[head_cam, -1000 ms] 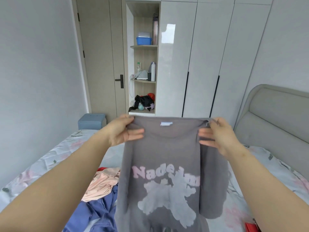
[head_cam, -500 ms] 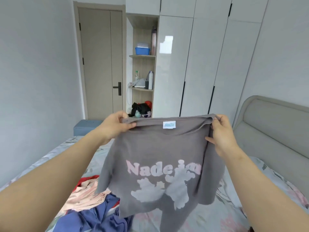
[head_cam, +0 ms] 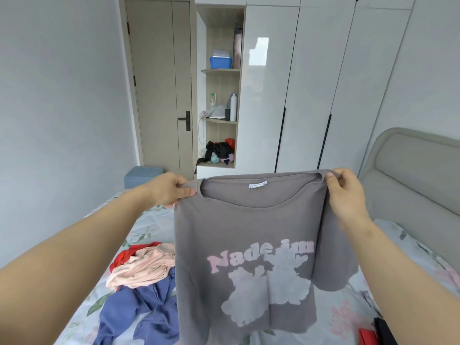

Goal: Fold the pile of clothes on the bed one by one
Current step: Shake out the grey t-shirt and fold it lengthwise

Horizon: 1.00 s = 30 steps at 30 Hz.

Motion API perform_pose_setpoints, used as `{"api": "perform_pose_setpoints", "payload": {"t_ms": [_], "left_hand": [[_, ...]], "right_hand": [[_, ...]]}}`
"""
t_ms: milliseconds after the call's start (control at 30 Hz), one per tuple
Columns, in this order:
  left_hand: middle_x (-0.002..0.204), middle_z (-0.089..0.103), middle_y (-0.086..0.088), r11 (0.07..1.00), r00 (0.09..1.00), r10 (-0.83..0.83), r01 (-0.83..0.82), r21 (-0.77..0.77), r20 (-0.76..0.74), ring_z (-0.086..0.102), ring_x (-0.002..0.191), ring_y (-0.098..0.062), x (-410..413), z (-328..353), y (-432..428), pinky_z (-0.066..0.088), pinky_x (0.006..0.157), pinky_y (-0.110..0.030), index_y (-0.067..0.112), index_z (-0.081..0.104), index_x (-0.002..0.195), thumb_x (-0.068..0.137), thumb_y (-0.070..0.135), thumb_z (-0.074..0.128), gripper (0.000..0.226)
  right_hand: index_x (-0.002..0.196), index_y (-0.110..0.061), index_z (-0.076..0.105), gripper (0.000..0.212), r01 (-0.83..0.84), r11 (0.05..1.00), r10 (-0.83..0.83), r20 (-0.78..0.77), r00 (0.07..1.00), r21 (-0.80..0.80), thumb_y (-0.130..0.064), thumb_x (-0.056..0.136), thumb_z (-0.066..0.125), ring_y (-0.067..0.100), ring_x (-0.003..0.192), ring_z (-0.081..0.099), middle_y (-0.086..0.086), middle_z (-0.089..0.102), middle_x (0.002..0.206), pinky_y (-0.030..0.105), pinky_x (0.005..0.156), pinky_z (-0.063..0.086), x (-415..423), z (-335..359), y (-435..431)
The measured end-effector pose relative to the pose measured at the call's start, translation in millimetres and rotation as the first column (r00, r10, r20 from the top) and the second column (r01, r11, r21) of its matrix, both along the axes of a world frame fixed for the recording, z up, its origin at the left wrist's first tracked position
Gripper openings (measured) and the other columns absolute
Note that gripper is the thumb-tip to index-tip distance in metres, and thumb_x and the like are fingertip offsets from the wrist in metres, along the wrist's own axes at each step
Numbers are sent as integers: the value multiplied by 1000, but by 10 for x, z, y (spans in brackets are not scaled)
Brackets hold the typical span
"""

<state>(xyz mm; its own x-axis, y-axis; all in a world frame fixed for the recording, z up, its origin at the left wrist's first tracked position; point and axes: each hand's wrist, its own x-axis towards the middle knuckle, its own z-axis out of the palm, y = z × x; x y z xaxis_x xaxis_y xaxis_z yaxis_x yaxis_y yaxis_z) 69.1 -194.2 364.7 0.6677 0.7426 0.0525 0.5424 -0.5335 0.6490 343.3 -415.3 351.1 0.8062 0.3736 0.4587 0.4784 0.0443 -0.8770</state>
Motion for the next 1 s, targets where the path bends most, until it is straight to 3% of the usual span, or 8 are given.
{"api": "perform_pose_setpoints", "payload": {"t_ms": [133, 233, 333, 400, 567, 700, 833, 1000], "left_hand": [[64, 40, -6, 976, 971, 197, -181, -118, 139, 44, 52, -18, 63, -114, -170, 45, 42, -19, 10, 45, 69, 94, 29, 57, 34], [69, 40, -5, 931, 918, 315, -250, -266, 242, 49, 50, -17, 144, -173, -409, 55, 43, -26, 14, 48, 74, 98, 30, 49, 29], [76, 45, -10, 828, 838, 398, -152, -539, 374, 61, 43, -18, 172, -216, -676, 55, 41, -35, 15, 44, 82, 102, 28, 40, 24], [80, 50, -13, 793, 807, 423, -109, -600, 412, 65, 49, -22, 153, -229, -812, 56, 44, -40, 15, 42, 85, 103, 27, 37, 22], [81, 54, -12, 824, 691, 459, -97, -558, 559, 63, 72, -24, -12, -260, -945, 57, 52, -40, 17, 42, 81, 103, 27, 37, 24], [81, 59, -8, 869, 585, 440, -85, -488, 681, 63, 79, -18, -278, -263, -1041, 56, 73, -32, 19, 42, 82, 103, 26, 37, 23], [89, 63, -6, 901, 503, 403, -74, -427, 764, 64, 81, -12, -618, -234, -1196, 52, 71, -15, 19, 43, 83, 103, 22, 38, 21], [88, 64, -3, 942, 432, 328, -86, -324, 840, 66, 85, -15, -999, -125, -1434, 51, 93, -32, 19, 45, 82, 101, 21, 42, 20]], "right_hand": [[85, -6, 50, 20, 136, 987, -124, 122, 985, -88, -22, 98, 49, 23, 75, 43, -2, 45, 66, 29, 61, 22, -19, -138, -236], [85, -10, 49, 22, 211, 966, -194, 118, 974, -147, -28, 98, 46, 26, 72, 48, 5, 53, 71, 31, 64, 28, -44, -260, -346], [78, -17, 45, 23, 65, 997, -69, -126, 990, -32, -25, 99, 45, 13, 43, 53, 5, 59, 60, 28, 52, 38, -58, -341, -416], [76, -22, 42, 24, -18, 998, 34, -276, 961, 63, -22, 100, 44, 12, 45, 56, 6, 59, 67, 25, 43, 46, -102, -394, -502], [78, -32, 46, 22, -9, 992, 28, -151, 988, 129, -23, 98, 49, 13, 83, 54, -7, 56, 83, 34, 81, 46, -306, -501, -673], [78, -30, 44, 24, 44, 969, -34, -47, 998, 242, -18, 98, 49, -11, 68, 48, -12, 49, 79, 7, 69, 37, -697, -396, -793], [77, -33, 43, 23, 112, 952, -115, -6, 993, 284, -25, 97, 51, -11, 67, 48, -14, 50, 79, 8, 68, 37, -1102, -301, -933], [77, -36, 41, 22, 206, 923, -229, 34, 973, 325, -30, 96, 49, 2, 79, 49, -2, 54, 89, 15, 75, 38, -1555, -169, -1205]]}}
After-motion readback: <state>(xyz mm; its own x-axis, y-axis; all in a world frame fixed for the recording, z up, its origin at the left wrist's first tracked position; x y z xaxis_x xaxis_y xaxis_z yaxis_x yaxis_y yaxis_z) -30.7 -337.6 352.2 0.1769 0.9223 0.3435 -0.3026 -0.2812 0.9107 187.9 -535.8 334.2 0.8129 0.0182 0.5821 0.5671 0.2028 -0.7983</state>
